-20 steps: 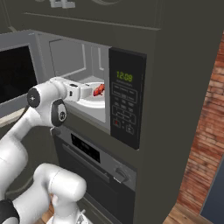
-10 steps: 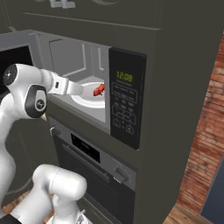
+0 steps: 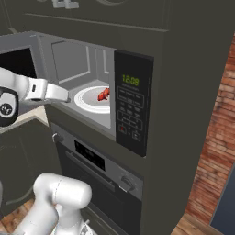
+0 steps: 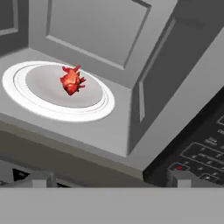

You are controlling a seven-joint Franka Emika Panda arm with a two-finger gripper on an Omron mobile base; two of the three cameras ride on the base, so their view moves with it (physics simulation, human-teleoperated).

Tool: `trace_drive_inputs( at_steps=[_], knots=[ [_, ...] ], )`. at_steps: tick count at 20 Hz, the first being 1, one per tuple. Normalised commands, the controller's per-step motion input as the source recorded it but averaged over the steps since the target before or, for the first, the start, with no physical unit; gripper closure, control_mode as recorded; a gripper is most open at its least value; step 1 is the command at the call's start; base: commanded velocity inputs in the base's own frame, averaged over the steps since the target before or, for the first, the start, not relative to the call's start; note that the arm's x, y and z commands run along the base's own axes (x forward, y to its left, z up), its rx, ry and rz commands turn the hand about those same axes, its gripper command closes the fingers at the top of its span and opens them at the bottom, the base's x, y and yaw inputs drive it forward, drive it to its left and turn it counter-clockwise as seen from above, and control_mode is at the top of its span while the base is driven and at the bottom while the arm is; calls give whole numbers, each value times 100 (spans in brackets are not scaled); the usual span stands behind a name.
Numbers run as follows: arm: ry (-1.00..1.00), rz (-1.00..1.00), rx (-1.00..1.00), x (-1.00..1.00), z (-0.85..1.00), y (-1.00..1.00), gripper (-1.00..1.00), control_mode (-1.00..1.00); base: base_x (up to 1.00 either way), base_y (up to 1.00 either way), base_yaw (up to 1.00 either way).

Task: Transport the fish from the fridge to the microwave and turn on the microwave.

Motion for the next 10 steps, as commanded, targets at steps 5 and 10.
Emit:
trace_drive_inputs(
  at_steps=[5,10],
  knots=[
    [4,0,-4,-88,-5,8,-100,-100,0,0,0],
    [0,13,-10,-96,-14,1,-100,-100,0,0,0]
  ],
)
